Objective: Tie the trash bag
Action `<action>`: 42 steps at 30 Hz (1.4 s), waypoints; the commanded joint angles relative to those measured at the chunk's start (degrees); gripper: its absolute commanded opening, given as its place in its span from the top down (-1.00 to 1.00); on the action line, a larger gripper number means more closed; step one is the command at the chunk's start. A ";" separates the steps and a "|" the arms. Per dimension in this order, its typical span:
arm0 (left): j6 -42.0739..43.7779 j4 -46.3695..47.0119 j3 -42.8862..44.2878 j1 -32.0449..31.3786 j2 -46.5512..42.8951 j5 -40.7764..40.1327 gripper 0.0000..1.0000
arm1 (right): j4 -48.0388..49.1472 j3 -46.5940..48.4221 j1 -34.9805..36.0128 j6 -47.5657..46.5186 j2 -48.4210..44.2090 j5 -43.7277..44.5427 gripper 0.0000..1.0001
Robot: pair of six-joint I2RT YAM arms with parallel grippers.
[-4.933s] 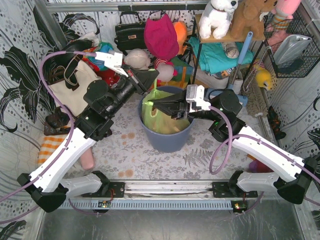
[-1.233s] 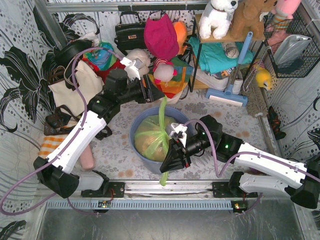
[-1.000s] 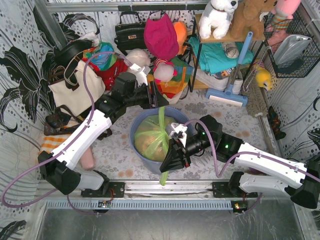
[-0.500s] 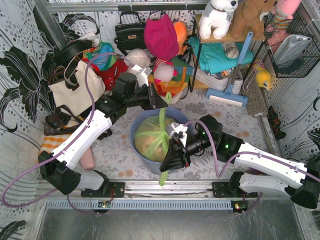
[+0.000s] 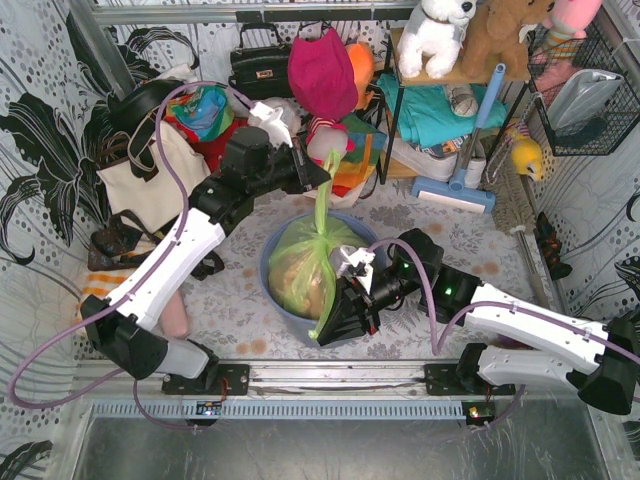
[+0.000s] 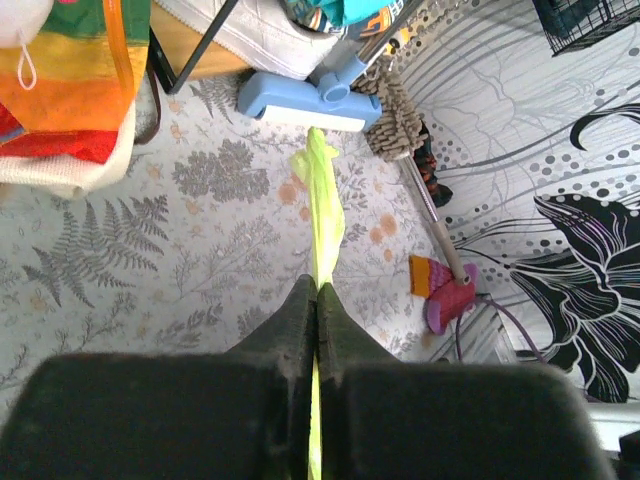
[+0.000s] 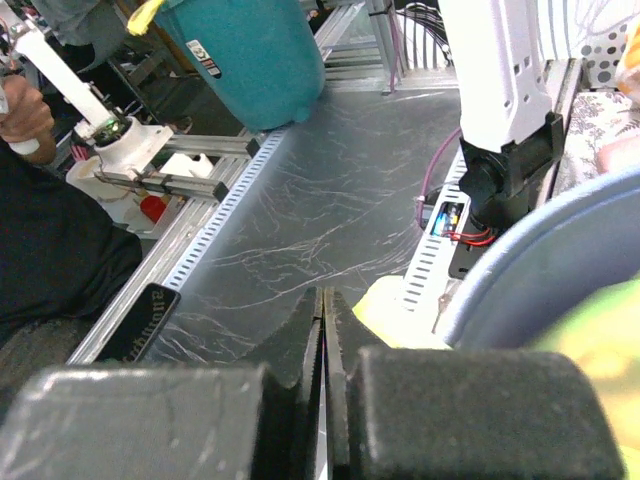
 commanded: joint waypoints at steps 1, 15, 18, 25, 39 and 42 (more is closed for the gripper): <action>2.19 6.23 1.62 0.30 1.88 -3.79 0.90 | 5.43 -1.14 0.10 2.13 0.02 -2.50 1.00; 0.42 8.93 -0.74 0.69 1.58 -2.98 0.98 | 5.53 0.70 0.16 1.25 0.21 -3.16 1.00; 0.79 6.94 -2.69 0.69 0.56 -2.96 0.98 | -2.18 3.58 0.16 -7.01 -2.84 5.18 0.56; 1.53 4.49 -7.71 0.69 -0.68 -4.68 0.99 | -16.15 7.19 0.14 -26.60 -5.72 14.65 -0.43; 1.75 3.86 -9.09 0.95 -0.82 -4.63 1.00 | -26.63 9.94 0.18 -49.00 -0.43 8.83 -0.88; 1.55 3.98 -9.34 1.00 -0.90 -4.53 1.00 | -24.49 9.11 0.17 -50.69 -0.55 11.58 -0.78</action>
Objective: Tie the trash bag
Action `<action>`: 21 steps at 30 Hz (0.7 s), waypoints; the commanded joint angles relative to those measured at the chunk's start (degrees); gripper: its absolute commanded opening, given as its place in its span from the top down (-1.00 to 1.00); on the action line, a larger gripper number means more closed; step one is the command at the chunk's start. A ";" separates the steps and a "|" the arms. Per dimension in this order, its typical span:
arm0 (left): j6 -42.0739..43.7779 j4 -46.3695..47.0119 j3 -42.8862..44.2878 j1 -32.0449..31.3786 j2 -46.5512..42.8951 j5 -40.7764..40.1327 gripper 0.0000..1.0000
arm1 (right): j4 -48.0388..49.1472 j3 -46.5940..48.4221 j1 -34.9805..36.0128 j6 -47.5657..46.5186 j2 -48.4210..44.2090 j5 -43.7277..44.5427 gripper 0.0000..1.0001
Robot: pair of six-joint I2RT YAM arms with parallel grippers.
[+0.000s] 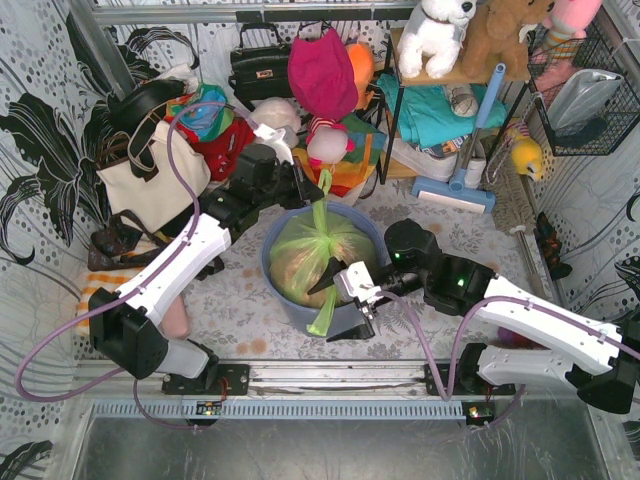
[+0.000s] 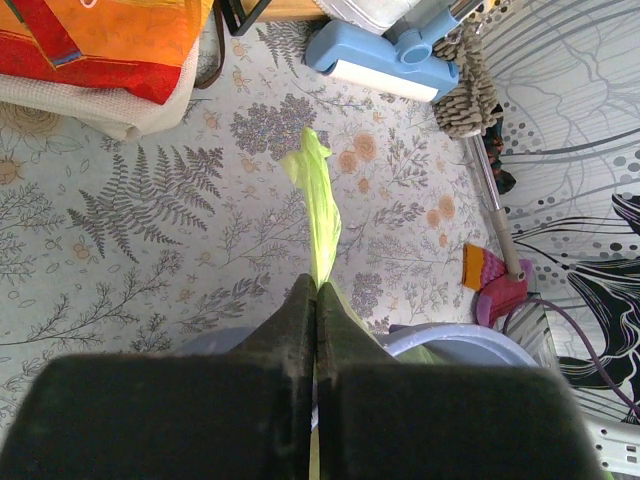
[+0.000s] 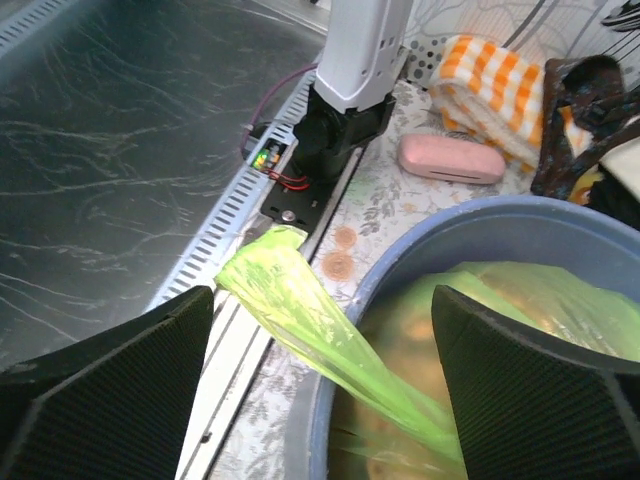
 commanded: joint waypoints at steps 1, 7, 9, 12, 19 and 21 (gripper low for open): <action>0.93 1.13 -0.59 0.52 -1.71 -0.67 1.00 | 3.57 -1.60 0.14 -6.51 -1.29 2.62 -0.62; 1.03 1.54 0.31 0.60 -1.94 -0.96 1.00 | 8.39 -2.21 0.13 -6.21 -3.58 5.04 0.47; 1.11 1.89 1.29 0.65 -1.93 -1.24 1.00 | 8.09 -0.99 0.16 -6.02 -3.87 3.94 0.84; 1.81 1.98 5.06 0.69 -1.67 -2.30 1.00 | 8.97 0.80 0.17 -4.90 -4.28 2.68 1.00; 4.16 0.92 16.97 0.93 -0.39 -10.74 1.00 | 13.13 7.31 0.13 2.34 -4.55 -4.64 1.00; 4.49 1.09 17.34 1.40 0.20 -11.19 1.00 | 14.54 7.38 0.18 5.73 -4.67 -7.33 1.00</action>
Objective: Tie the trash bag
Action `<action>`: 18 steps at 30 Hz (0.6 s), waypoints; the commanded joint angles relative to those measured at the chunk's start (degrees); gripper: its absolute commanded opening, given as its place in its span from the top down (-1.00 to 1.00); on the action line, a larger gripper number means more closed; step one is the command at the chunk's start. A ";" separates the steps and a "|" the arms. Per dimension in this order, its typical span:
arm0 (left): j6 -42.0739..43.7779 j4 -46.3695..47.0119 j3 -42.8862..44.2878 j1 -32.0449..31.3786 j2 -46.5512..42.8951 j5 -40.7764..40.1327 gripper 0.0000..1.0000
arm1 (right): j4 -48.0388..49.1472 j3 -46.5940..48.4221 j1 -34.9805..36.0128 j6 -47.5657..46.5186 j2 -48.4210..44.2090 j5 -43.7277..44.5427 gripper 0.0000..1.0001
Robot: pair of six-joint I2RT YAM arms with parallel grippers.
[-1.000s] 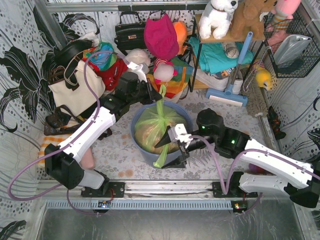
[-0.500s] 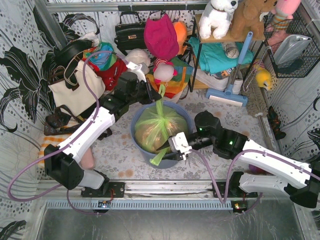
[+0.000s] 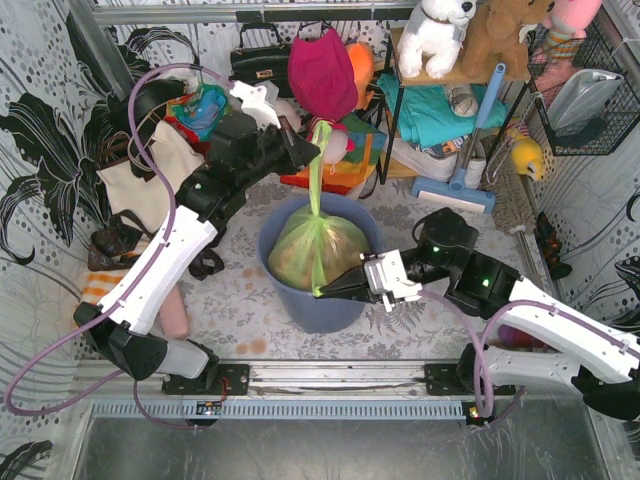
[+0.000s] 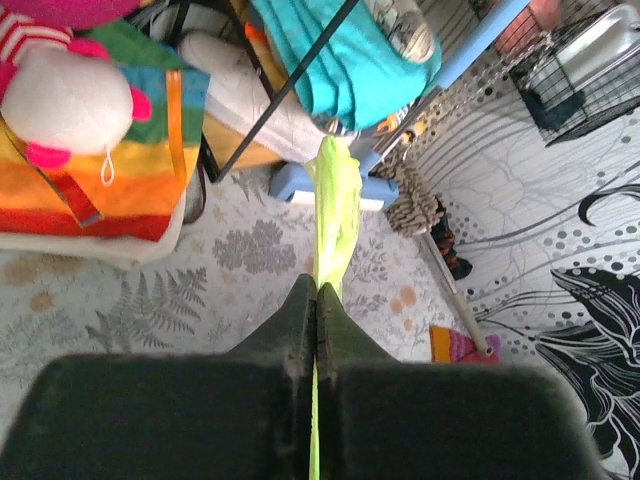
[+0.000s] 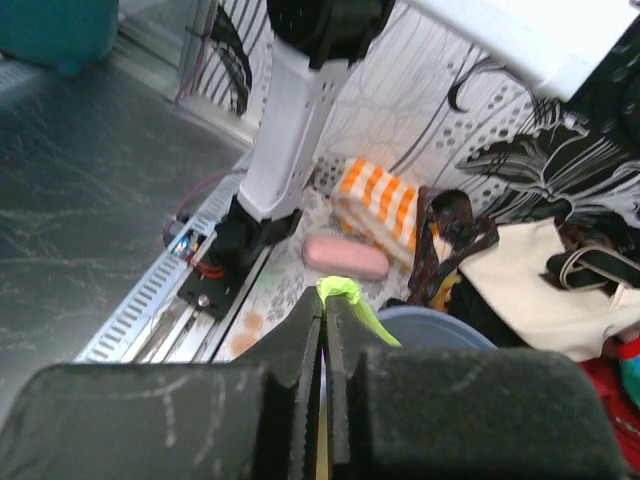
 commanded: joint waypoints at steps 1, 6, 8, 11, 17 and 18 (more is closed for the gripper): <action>2.26 3.48 2.62 1.33 0.88 -5.72 1.00 | 6.84 1.96 0.27 8.76 -1.58 -9.74 1.00; 0.35 6.24 -4.66 1.40 3.34 -1.75 1.00 | 18.02 -9.92 0.27 21.16 -2.19 -12.52 1.00; -0.12 7.00 -8.03 1.40 3.89 -1.56 1.00 | 24.00 -14.46 0.27 26.53 -2.14 -13.44 1.00; -0.09 7.82 -11.20 1.41 3.95 -3.10 1.00 | 29.44 -18.10 0.26 30.39 -2.43 -14.00 1.00; 2.16 5.86 -4.71 2.27 4.10 -6.01 1.00 | 23.85 -9.76 0.27 24.37 -1.47 -13.23 1.00; 2.71 5.19 -2.40 2.32 4.15 -6.61 1.00 | 21.98 -7.38 0.27 22.98 -0.76 -12.51 1.00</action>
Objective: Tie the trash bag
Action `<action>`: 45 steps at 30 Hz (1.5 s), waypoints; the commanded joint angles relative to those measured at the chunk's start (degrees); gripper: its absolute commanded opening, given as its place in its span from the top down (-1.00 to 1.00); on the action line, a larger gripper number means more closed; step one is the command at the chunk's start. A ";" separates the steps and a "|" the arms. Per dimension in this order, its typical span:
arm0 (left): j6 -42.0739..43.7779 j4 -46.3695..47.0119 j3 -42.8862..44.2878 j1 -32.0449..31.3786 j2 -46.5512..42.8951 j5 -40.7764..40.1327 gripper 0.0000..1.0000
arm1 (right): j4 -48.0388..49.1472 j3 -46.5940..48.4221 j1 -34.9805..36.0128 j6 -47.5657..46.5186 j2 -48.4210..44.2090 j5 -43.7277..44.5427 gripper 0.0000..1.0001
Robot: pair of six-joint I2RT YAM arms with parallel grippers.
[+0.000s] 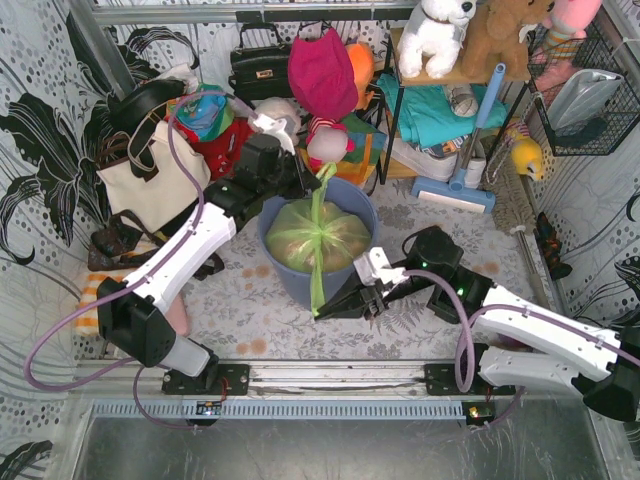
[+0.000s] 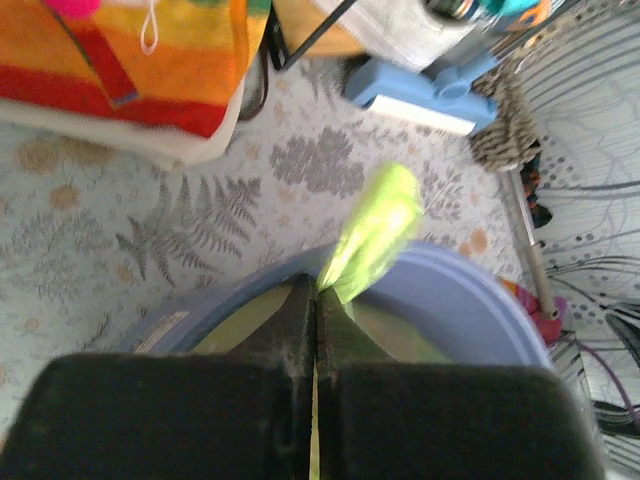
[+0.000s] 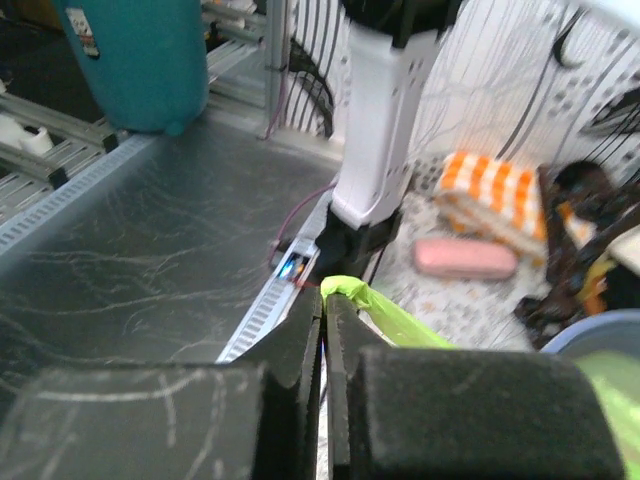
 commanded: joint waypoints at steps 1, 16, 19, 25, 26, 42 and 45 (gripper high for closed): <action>3.57 3.92 9.87 1.76 0.10 -7.39 1.00 | -0.93 10.69 1.01 -2.42 0.78 -5.51 1.00; 6.03 4.29 9.67 1.85 5.21 -10.33 1.00 | 19.06 -4.45 1.03 9.73 3.14 -2.75 1.00; 4.91 6.64 5.45 1.85 3.84 -9.93 1.00 | 22.23 -7.09 0.99 12.32 3.10 -2.32 1.00; 2.78 9.08 1.10 1.86 0.26 -5.53 0.80 | 22.18 -6.69 1.02 14.27 2.41 -3.61 0.81; 2.54 9.16 0.95 1.89 -0.16 -5.26 0.67 | 21.53 -6.12 1.03 14.17 2.21 -3.02 0.54; 10.93 10.49 3.57 3.18 -10.98 -19.81 -0.54 | -8.87 11.92 0.82 -8.10 -5.00 44.21 -0.77; 11.96 13.72 -2.40 3.64 -14.48 -27.84 -0.64 | -11.01 11.68 -1.21 -11.61 -4.51 57.59 -0.81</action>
